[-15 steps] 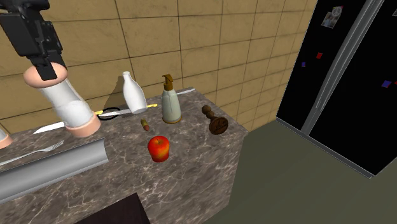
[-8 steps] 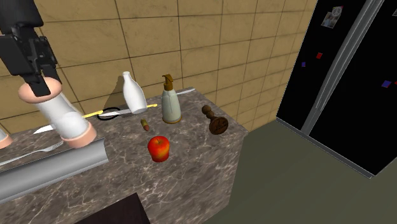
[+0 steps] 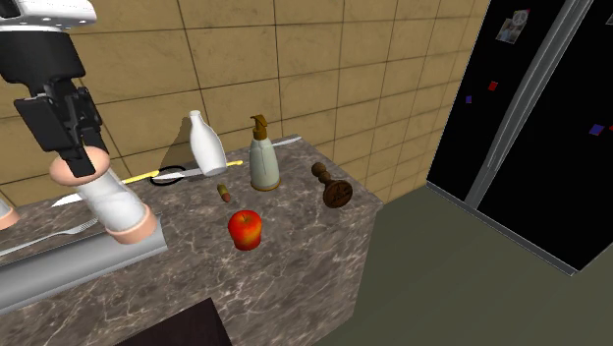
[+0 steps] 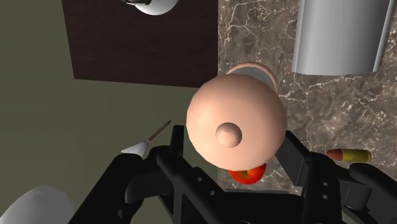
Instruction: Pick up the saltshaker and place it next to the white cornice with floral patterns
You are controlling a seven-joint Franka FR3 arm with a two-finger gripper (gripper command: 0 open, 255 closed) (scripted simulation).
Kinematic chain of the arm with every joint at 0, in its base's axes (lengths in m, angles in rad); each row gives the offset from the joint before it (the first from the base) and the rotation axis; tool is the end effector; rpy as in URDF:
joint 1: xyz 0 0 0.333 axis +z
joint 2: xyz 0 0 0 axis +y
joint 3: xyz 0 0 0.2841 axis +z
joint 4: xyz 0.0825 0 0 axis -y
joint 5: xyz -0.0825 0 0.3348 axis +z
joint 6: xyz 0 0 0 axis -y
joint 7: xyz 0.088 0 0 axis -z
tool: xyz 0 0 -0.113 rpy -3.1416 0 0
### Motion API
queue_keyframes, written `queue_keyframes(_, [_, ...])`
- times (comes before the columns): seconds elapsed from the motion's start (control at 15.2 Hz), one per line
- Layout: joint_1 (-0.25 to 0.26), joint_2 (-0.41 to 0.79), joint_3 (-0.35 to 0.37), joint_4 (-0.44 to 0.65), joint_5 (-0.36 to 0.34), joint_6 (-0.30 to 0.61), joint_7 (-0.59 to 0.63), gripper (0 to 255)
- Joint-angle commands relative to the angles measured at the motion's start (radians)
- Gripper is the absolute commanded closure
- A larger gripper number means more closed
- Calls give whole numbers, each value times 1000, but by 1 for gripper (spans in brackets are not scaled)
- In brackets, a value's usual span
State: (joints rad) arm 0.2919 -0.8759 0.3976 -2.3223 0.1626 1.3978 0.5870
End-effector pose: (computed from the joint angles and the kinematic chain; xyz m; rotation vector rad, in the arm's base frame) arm 0.1631 0.2092 0.5593 2.9741 -0.0373 -0.0006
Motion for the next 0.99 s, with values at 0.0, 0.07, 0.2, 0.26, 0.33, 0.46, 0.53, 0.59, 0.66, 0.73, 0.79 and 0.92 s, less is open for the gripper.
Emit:
queue_keyframes(0.0, [4, -9, 5, -33, 6, 24, 1, 255])
queue_keyframes(0.07, [6, -13, 8, -48, 9, 35, 2, 255])
queue_keyframes(0.2, [9, -21, 13, -79, 15, 58, 3, 255])
queue_keyframes(0.26, [11, -24, 16, -94, 18, 70, 3, 255])
queue_keyframes(0.33, [13, -28, 19, -109, 21, 81, 4, 255])
queue_keyframes(0.46, [17, -34, 25, -138, 28, 105, 5, 255])
queue_keyframes(0.53, [18, -36, 29, -153, 31, 117, 6, 255])
queue_keyframes(0.59, [20, -39, 32, -167, 35, 129, 6, 255])
queue_keyframes(0.66, [22, -41, 35, -181, 38, 141, 7, 255])
queue_keyframes(0.73, [24, -43, 39, -195, 42, 153, 8, 255])
queue_keyframes(0.79, [26, -45, 43, -209, 45, 165, 8, 255])
queue_keyframes(0.92, [29, -48, 50, -237, 52, 189, 10, 255])
